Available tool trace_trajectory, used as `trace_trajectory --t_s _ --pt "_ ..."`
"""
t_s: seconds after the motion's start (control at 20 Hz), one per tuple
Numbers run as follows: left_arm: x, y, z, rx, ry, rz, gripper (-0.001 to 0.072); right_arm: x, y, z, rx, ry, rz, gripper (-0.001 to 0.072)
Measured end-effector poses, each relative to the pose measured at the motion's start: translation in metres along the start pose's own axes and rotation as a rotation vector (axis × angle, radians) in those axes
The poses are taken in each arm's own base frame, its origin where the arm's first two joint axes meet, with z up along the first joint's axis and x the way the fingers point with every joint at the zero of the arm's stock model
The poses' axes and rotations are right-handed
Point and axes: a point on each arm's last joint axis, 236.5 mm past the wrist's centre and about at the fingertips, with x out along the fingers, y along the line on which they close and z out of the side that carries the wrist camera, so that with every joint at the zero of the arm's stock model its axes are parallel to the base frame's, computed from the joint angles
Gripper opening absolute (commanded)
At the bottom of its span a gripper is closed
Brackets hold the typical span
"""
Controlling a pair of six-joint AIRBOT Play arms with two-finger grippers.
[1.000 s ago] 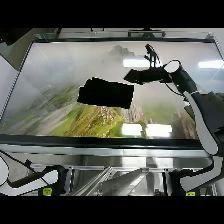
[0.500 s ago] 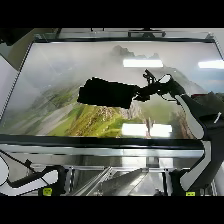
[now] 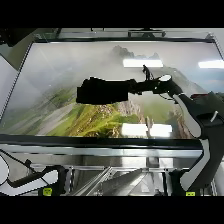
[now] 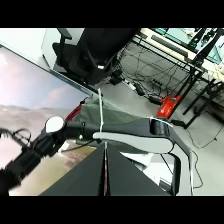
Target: Fold the shirts.
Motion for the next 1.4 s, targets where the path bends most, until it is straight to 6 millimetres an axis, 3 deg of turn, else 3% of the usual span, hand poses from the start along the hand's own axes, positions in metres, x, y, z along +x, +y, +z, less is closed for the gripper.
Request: trace_trajectory --t_s 0.15,0.3,0.4,0.5,0.6,0.8,1.0,1.1,1.2,1.4 --pt "0.000 0.000 -0.001 0.000 0.003 -0.002 0.0020 -0.068 0.082 0.038 -0.140 -0.129 0.086 0.0018" --pt "0.000 0.000 -0.001 -0.007 0.004 -0.003 0.0020 -0.171 0.153 0.070 -0.247 -0.338 0.103 0.0017" --pt "0.000 -0.001 -0.001 -0.010 0.005 -0.003 0.0020 -0.240 0.177 0.081 -0.282 -0.476 0.070 0.0017" --pt "0.000 -0.001 -0.001 -0.015 0.005 -0.003 0.0021 -0.304 0.183 0.089 -0.291 -0.603 0.012 0.0017" --pt "0.000 0.000 -0.001 -0.016 0.005 -0.003 0.0020 -0.362 0.171 0.096 -0.271 -0.721 -0.053 0.0017" --pt "0.000 0.002 0.003 -0.020 -0.013 0.006 0.0020 -0.460 0.117 0.116 -0.179 -0.902 -0.160 0.0017" --pt "0.000 0.006 0.011 -0.020 -0.046 0.023 0.0020 -0.521 0.079 0.115 -0.095 -0.962 -0.214 0.0015" --pt "0.000 0.007 0.013 -0.018 -0.053 0.028 0.0020 -0.543 0.056 0.096 -0.023 -0.953 -0.310 0.0016" --pt "0.000 0.007 0.013 -0.015 -0.057 0.030 0.0020 -0.559 0.024 0.063 0.086 -0.901 -0.447 0.0015" --pt "0.001 0.006 0.012 -0.003 -0.053 0.023 0.0020 -0.574 -0.043 -0.044 0.406 -0.726 -0.671 0.0016"
